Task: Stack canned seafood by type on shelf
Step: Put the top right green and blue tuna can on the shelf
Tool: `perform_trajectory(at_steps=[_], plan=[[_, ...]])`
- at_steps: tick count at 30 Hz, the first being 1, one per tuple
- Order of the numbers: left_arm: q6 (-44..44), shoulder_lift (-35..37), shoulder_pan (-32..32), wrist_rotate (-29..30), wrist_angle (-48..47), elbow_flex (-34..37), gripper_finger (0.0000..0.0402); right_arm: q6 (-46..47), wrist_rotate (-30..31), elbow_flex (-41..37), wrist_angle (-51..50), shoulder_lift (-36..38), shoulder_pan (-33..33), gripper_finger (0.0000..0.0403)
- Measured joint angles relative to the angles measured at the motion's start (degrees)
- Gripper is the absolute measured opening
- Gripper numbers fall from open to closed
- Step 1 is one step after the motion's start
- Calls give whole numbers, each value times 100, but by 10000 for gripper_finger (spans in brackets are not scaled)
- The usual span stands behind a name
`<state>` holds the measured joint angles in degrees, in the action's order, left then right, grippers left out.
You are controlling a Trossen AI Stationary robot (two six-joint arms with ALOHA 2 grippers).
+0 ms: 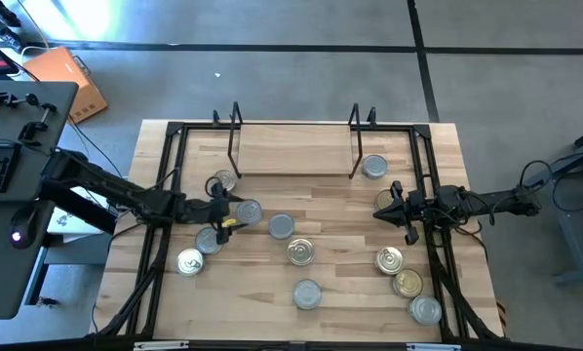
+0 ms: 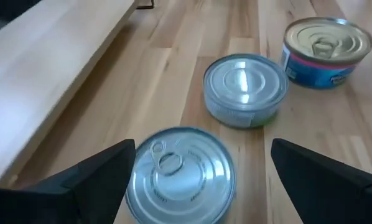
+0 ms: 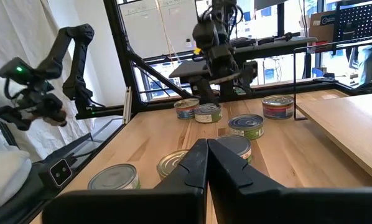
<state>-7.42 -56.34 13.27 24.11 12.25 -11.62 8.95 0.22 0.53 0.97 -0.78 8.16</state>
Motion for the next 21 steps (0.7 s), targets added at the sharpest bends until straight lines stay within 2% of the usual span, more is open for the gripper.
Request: perform_trajectory(at_steps=[6, 14, 21], plan=[[-99, -32, -13, 66, 657, 509, 370, 0, 1, -1, 0, -2, 2, 0], [-99, -81, -17, 204, 653, 639, 370, 0, 1, -1, 0, -2, 0, 0], [-343, -429, -17, 434, 415, 641, 370, 0, -1, -1, 0, -2, 2, 0]])
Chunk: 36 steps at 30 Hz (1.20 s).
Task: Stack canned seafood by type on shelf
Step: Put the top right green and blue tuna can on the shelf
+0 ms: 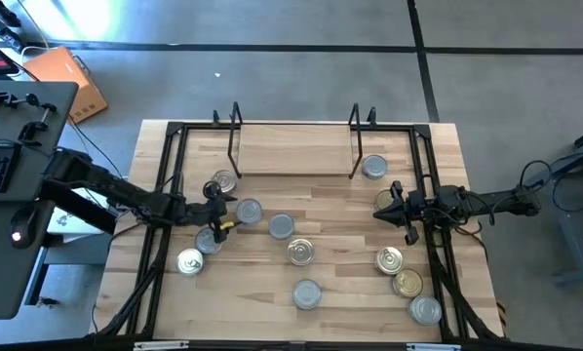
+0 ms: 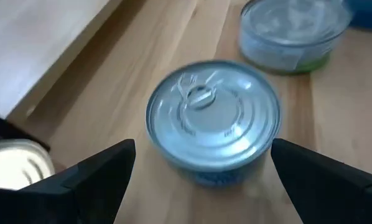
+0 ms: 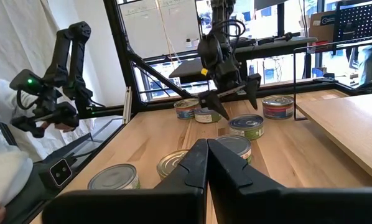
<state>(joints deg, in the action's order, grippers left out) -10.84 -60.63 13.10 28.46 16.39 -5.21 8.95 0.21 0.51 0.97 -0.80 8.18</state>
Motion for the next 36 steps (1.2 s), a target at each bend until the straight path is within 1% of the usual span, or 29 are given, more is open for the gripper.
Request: perform_trajectory(at_steps=[3, 7, 14, 17, 23, 28, 31, 34, 36], plan=[[-243, -218, 0, 16, 57, 0, 370, 0, 2, 0, 0, 0, -1, 0], [-208, -623, 9, 14, 448, 0, 370, 0, 1, 2, 0, 0, -1, 0], [154, -1420, 2, 138, 1675, 2, 370, 0, 0, 2, 0, 0, -1, 0], [122, -1800, -80, 165, 2202, 0, 370, 0, 2, 2, 0, 0, 0, 0], [-49, -2618, -335, 4, 2997, -29, 370, 0, 1, 1, 0, 0, -2, 0], [-104, -3166, -502, -180, 3050, -347, 370, 0, 2, 0, 0, 0, -2, 0], [91, -3419, -544, -182, 3112, -549, 370, 0, 2, 1, -2, 0, 0, 0], [358, -3545, -570, -182, 3124, -685, 370, 0, 2, 0, -2, 1, -1, 0], [468, -3492, -570, -190, 3048, -697, 370, 0, 2, 2, 0, 2, -2, 0]])
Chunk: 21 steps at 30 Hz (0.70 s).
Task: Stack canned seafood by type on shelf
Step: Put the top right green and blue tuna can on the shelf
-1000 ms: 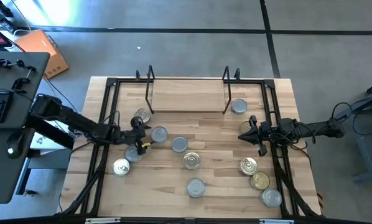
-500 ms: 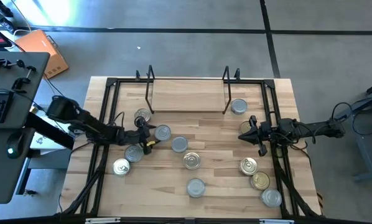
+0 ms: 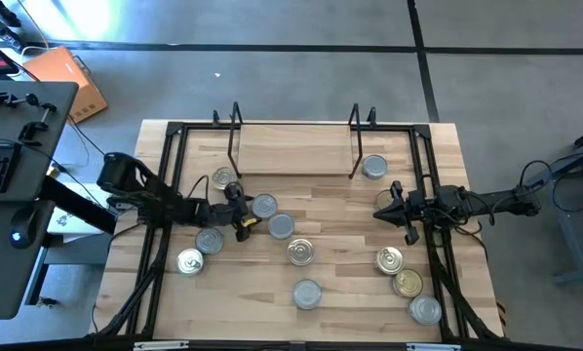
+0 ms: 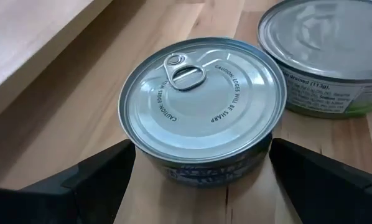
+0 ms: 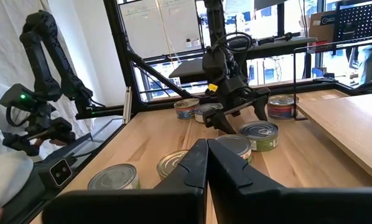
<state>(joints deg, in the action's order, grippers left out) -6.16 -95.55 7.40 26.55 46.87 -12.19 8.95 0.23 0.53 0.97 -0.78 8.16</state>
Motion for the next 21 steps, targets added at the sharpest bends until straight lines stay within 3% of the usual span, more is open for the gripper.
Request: perform_trajectory(at_steps=[12, 16, 21], plan=[[136, 1476, -29, -134, -1719, -113, 370, 0, 0, 0, -2, -2, 2, 0], [152, 1836, -107, -510, -2172, -438, 369, 0, -1, -1, 0, -2, 0, 0], [285, 1746, -524, -1210, -2173, -750, 360, 0, 0, -1, -2, -2, 1, 0]])
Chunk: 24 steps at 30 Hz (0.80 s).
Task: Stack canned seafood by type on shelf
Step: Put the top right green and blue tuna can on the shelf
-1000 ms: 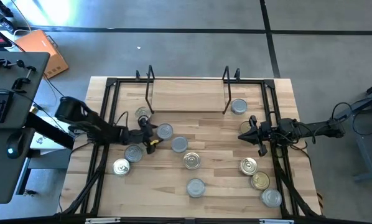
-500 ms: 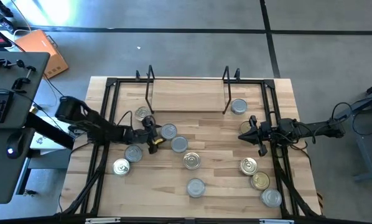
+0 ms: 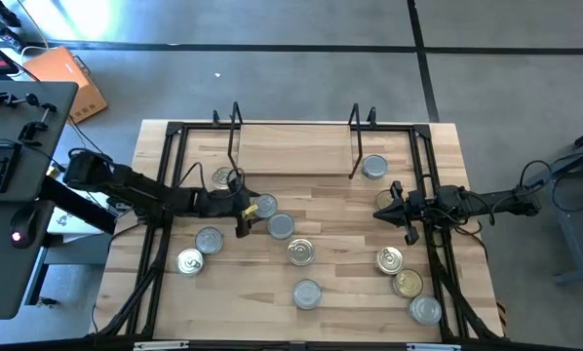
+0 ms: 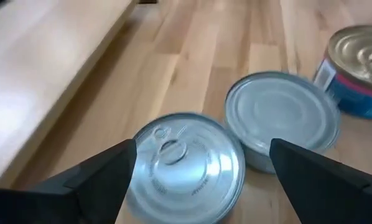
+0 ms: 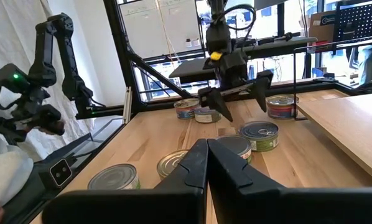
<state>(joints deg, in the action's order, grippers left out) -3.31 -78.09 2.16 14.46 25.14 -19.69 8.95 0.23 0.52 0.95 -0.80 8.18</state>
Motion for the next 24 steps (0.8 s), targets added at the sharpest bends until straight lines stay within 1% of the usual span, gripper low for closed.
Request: perform_trajectory(at_steps=[4, 6, 8, 11, 15, 19, 24], plan=[[21, -387, -348, -718, -83, -104, 342, 0, -2, 0, 1, 0, 0, 0], [55, -555, -411, -881, -85, -130, 333, 0, -2, 1, 0, 0, -1, 0], [80, -636, -405, -888, -121, -148, 327, 0, -2, -1, 1, 0, 0, 0], [46, -590, -322, -836, -451, -170, 324, 0, -1, 0, 1, 1, 0, 0], [-271, -276, -56, -710, -1256, -168, 324, 0, -2, 1, 0, 2, 1, 0], [-687, 266, 399, -444, -2099, -154, 324, 0, -1, 0, 0, 0, 0, 0], [-1216, 1113, 1105, 133, -3110, -114, 324, 0, -1, 0, 0, 0, 1, 0]])
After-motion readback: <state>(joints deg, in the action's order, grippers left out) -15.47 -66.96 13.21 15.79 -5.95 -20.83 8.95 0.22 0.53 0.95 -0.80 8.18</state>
